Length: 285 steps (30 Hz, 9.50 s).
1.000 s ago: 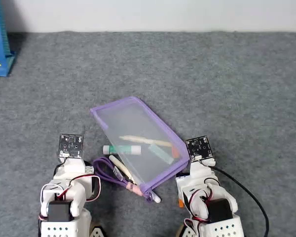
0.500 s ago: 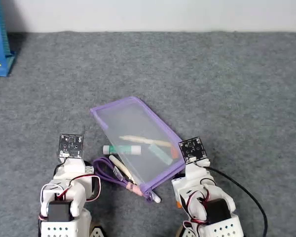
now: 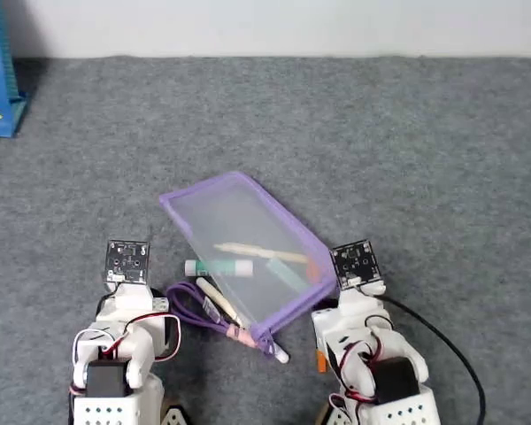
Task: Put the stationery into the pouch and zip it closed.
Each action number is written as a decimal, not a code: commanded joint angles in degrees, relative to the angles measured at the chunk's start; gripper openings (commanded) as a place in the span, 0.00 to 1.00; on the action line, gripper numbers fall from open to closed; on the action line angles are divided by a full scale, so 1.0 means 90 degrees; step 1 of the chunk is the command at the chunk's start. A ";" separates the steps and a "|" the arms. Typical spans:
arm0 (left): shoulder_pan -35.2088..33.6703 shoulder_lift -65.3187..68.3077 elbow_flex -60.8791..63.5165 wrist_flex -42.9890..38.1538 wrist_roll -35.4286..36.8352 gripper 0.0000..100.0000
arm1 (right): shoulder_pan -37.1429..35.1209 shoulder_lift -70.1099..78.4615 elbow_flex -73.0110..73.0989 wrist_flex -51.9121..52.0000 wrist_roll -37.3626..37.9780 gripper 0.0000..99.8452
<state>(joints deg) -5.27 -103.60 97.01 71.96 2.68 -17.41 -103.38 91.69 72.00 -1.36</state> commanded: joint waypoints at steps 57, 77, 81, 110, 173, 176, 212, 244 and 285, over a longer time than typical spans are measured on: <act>-0.0039 -0.0068 -0.0063 0.0029 -0.0020 0.01 | -0.2242 0.8581 -0.4093 -0.2212 -0.1358 0.01; -0.0039 -0.0068 -0.0063 0.0029 -0.0020 0.01 | -0.1324 0.9333 -0.5636 -0.2818 -0.2188 0.21; -0.0039 -0.0068 -0.0063 0.0029 -0.0020 0.01 | -0.2183 0.9333 -0.5910 -0.1988 -0.2755 0.22; -0.0039 -0.0068 -0.0063 0.0029 -0.0020 0.01 | -0.2974 1.1668 -0.7209 -0.2935 -0.4630 0.22; -0.0039 -0.0068 -0.0063 0.0029 -0.0020 0.01 | -0.2291 1.2479 -0.8000 -0.1050 -0.3780 0.03; -0.0039 -0.0068 -0.0063 0.0029 -0.0020 0.01 | -0.2164 1.2479 -0.8420 -0.0288 -0.3702 0.01; -0.0039 -0.0068 -0.0063 0.0029 -0.0020 0.01 | -0.0366 1.2488 -1.4232 0.2584 0.0918 0.01; -0.0039 -0.0068 -0.0063 0.0029 -0.0020 0.01 | -0.2203 1.2557 -1.0042 0.1148 -0.2882 0.01; -0.0039 -0.0068 -0.0063 0.0029 -0.0020 0.01 | -0.2437 1.3319 -0.9993 -0.0015 -0.4083 0.26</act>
<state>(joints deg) -5.27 -103.60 97.01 71.96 2.68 -40.79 21.27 4.75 72.44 -37.58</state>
